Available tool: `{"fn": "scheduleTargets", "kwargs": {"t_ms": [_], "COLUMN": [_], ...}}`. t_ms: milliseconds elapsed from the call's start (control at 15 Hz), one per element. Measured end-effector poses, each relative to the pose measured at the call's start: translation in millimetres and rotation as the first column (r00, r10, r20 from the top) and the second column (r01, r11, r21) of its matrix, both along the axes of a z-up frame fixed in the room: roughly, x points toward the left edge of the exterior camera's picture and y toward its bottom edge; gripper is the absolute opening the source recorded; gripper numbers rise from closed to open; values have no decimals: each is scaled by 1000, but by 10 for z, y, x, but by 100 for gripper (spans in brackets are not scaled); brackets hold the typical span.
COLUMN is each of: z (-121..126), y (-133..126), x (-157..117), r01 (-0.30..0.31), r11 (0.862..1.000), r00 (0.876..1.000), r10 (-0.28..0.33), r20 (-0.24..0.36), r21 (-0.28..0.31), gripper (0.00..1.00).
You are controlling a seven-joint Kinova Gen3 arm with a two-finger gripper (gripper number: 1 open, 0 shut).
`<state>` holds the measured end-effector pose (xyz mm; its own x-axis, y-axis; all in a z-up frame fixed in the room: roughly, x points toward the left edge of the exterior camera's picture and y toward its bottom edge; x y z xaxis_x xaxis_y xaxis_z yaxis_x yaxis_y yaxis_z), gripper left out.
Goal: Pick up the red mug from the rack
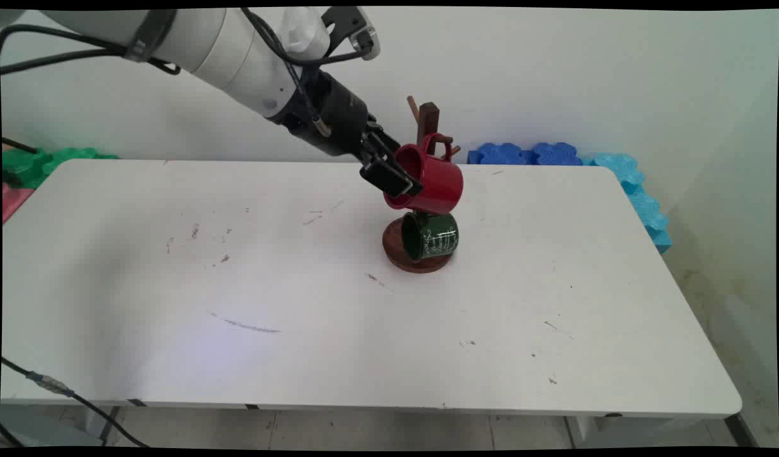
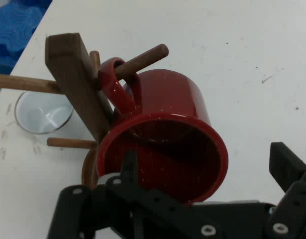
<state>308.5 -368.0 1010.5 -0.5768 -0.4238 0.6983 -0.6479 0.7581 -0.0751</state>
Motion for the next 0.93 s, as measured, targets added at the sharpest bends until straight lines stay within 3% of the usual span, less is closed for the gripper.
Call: {"fn": "scheduleTargets", "kwargs": {"t_ms": [600, 933], "z": [-80, -162], "y": [105, 146], "x": [-20, -33], "r01": [-103, -186], "r11": [994, 980], "r00": [992, 972], "r10": [106, 194], "r20": [-67, -131], "r21": [41, 74], "gripper": [100, 100]}}
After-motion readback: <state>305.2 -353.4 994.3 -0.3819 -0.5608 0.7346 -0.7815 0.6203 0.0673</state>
